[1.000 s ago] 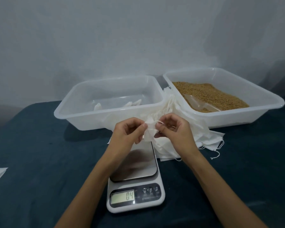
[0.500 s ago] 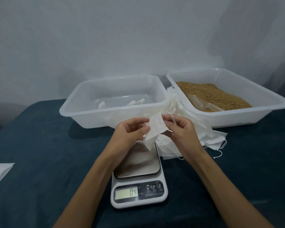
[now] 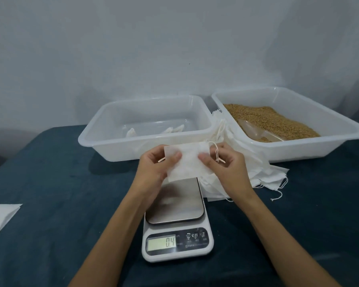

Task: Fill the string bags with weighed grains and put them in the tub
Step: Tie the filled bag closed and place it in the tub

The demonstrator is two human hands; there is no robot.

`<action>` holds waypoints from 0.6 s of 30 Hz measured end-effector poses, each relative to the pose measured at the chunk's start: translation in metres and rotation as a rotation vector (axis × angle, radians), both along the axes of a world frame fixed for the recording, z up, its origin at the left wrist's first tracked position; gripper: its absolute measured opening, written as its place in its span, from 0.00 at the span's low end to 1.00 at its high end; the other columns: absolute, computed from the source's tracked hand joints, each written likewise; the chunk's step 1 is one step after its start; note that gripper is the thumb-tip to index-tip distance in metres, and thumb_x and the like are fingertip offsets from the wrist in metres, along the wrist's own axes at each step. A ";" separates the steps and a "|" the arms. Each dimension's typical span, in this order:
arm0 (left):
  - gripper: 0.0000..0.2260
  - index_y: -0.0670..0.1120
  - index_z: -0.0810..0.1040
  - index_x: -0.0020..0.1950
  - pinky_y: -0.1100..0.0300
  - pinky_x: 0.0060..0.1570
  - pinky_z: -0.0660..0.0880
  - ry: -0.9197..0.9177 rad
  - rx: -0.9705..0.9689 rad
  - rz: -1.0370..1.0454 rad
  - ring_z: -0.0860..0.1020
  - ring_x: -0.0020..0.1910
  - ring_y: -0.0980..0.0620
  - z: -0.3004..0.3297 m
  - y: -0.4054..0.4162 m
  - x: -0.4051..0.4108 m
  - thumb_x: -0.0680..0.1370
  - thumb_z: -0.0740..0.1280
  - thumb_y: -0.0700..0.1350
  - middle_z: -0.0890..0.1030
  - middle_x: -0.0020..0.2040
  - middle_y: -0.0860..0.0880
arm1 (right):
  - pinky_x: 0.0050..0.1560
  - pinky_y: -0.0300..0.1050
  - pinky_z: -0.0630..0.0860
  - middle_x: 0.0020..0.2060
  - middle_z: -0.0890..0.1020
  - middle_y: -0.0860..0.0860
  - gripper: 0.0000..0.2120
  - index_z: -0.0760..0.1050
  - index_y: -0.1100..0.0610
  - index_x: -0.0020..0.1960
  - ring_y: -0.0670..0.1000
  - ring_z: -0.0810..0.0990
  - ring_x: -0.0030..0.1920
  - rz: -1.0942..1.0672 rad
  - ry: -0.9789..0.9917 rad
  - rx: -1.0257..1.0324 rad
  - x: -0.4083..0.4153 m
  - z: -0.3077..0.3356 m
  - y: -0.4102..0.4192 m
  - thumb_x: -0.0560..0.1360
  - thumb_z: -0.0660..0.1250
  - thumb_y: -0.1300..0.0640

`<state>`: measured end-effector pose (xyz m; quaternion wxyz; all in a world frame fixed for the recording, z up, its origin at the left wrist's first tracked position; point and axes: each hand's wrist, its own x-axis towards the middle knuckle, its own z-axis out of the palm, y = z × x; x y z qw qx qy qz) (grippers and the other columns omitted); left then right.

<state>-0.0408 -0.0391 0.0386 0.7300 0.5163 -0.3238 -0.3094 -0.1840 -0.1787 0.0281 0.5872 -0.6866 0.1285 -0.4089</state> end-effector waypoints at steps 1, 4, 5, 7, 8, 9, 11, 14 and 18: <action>0.01 0.45 0.86 0.49 0.52 0.50 0.83 -0.067 0.019 0.050 0.85 0.49 0.47 -0.001 -0.001 -0.001 0.78 0.75 0.41 0.86 0.51 0.43 | 0.44 0.51 0.75 0.43 0.76 0.55 0.10 0.80 0.58 0.38 0.58 0.75 0.41 -0.059 0.007 -0.019 0.001 -0.002 0.000 0.75 0.76 0.55; 0.09 0.50 0.86 0.44 0.58 0.46 0.82 -0.199 0.027 0.179 0.84 0.46 0.51 -0.003 -0.004 -0.004 0.78 0.74 0.36 0.86 0.45 0.48 | 0.36 0.42 0.72 0.40 0.78 0.46 0.05 0.83 0.56 0.43 0.50 0.74 0.36 -0.156 0.005 0.006 -0.001 -0.001 -0.003 0.74 0.77 0.55; 0.10 0.50 0.86 0.43 0.59 0.46 0.81 -0.229 0.029 0.206 0.84 0.46 0.51 -0.003 -0.005 -0.005 0.77 0.74 0.35 0.85 0.44 0.49 | 0.32 0.40 0.69 0.38 0.78 0.45 0.04 0.83 0.56 0.44 0.47 0.72 0.32 -0.133 -0.002 0.027 -0.002 0.000 -0.003 0.75 0.76 0.55; 0.07 0.48 0.85 0.42 0.60 0.44 0.80 -0.254 0.040 0.213 0.82 0.44 0.52 -0.003 -0.006 -0.006 0.78 0.74 0.37 0.84 0.43 0.49 | 0.25 0.37 0.63 0.33 0.76 0.46 0.06 0.80 0.56 0.43 0.47 0.65 0.26 -0.056 -0.020 0.058 -0.002 0.001 -0.001 0.78 0.73 0.55; 0.06 0.45 0.83 0.42 0.61 0.42 0.79 -0.250 0.047 0.196 0.81 0.42 0.52 -0.003 -0.005 -0.007 0.79 0.74 0.41 0.83 0.42 0.48 | 0.23 0.37 0.61 0.33 0.76 0.48 0.08 0.78 0.56 0.43 0.48 0.64 0.24 -0.036 -0.025 0.061 -0.001 0.001 0.000 0.79 0.71 0.54; 0.08 0.44 0.82 0.42 0.62 0.40 0.78 -0.252 0.060 0.189 0.79 0.41 0.53 -0.003 -0.005 -0.008 0.80 0.73 0.44 0.81 0.41 0.48 | 0.22 0.37 0.61 0.33 0.77 0.51 0.09 0.77 0.57 0.43 0.49 0.63 0.22 -0.038 -0.023 0.058 -0.001 0.001 0.001 0.80 0.70 0.53; 0.08 0.45 0.83 0.43 0.61 0.38 0.78 -0.214 0.071 0.171 0.79 0.40 0.53 -0.003 -0.005 -0.009 0.81 0.72 0.46 0.81 0.41 0.49 | 0.21 0.37 0.62 0.32 0.79 0.53 0.10 0.75 0.55 0.44 0.52 0.65 0.18 -0.069 -0.010 0.054 -0.001 0.001 0.001 0.81 0.69 0.52; 0.06 0.45 0.85 0.45 0.60 0.37 0.81 -0.161 0.077 0.197 0.81 0.39 0.54 -0.002 -0.006 -0.008 0.81 0.71 0.42 0.84 0.41 0.49 | 0.21 0.37 0.62 0.32 0.79 0.52 0.09 0.77 0.54 0.42 0.52 0.66 0.18 -0.095 -0.034 0.084 -0.003 0.002 -0.001 0.79 0.71 0.54; 0.08 0.45 0.86 0.42 0.61 0.36 0.81 -0.097 0.099 0.187 0.81 0.39 0.52 0.000 -0.006 -0.008 0.81 0.71 0.42 0.84 0.40 0.47 | 0.23 0.40 0.67 0.40 0.78 0.58 0.13 0.78 0.60 0.41 0.53 0.70 0.22 0.030 -0.045 0.054 -0.002 0.002 0.002 0.77 0.73 0.52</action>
